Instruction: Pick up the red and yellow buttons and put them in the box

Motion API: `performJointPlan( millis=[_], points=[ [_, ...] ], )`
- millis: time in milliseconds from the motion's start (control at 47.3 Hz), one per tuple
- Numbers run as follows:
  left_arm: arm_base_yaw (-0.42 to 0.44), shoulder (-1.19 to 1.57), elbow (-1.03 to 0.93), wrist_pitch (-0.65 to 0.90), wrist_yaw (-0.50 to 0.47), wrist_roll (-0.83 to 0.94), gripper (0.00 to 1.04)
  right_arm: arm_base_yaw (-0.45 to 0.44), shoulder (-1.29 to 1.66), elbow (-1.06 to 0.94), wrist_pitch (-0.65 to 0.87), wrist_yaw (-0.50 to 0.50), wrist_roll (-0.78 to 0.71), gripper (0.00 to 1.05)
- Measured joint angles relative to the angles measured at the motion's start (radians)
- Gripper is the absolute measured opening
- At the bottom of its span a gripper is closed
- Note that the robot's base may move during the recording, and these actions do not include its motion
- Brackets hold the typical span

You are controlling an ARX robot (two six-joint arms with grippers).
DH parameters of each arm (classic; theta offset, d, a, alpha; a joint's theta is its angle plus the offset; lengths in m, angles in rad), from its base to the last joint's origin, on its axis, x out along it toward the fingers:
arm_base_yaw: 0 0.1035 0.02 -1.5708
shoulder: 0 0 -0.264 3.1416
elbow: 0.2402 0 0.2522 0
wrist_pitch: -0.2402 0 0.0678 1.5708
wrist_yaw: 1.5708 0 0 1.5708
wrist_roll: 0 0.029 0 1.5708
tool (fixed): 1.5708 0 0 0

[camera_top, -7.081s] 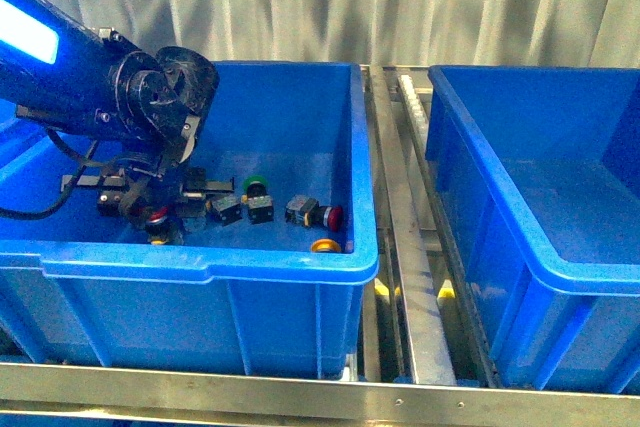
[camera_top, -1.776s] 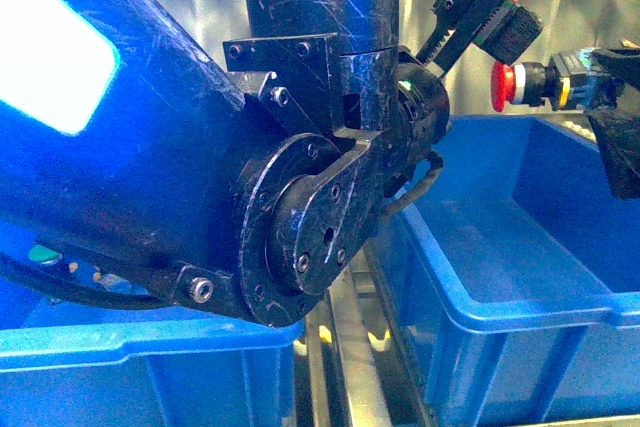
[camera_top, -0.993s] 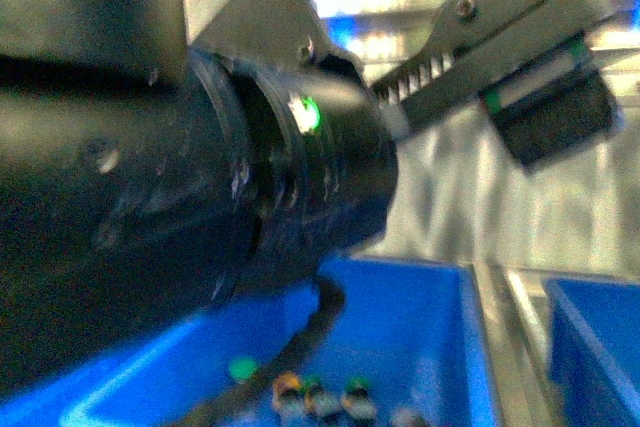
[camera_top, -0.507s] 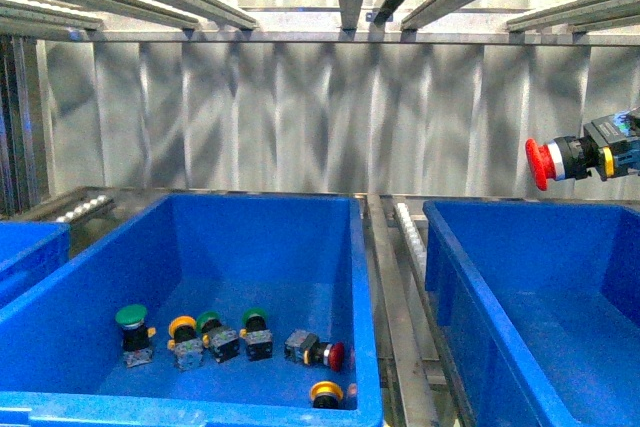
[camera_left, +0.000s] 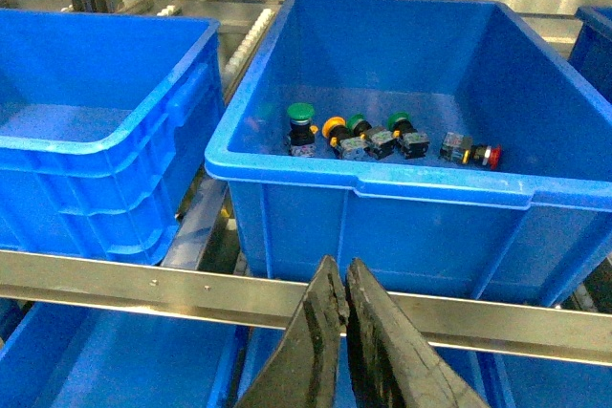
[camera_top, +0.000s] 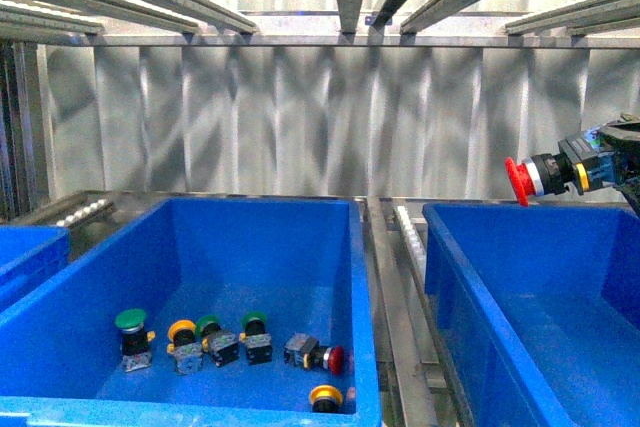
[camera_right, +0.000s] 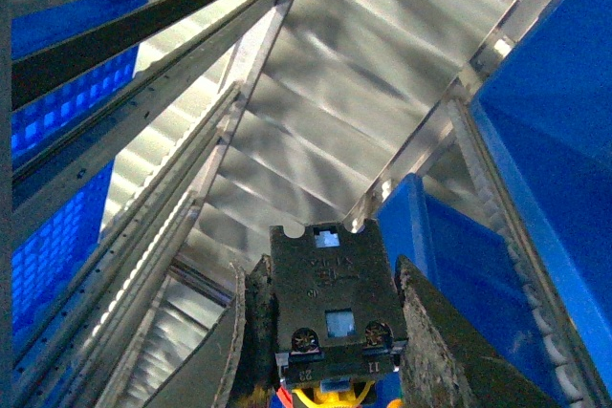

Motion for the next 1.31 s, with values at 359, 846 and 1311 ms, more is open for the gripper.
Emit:
performJointPlan(
  millis=[359, 846, 1311],
  points=[
    [0.213, -0.076, 0.000, -0.078, 0.204, 0.000, 0.03, 0.017, -0.035, 0.000, -0.040, 0.017, -0.040, 0.26],
    [0.424, -0.092, 0.000, -0.104, 0.406, 0.002, 0.03, 0.024, -0.080, -0.043, -0.047, 0.039, -0.047, 0.26],
    [0.424, -0.092, 0.000, -0.104, 0.406, 0.002, 0.68, 0.030, -0.116, -0.074, -0.070, 0.064, -0.053, 0.26]
  ],
)
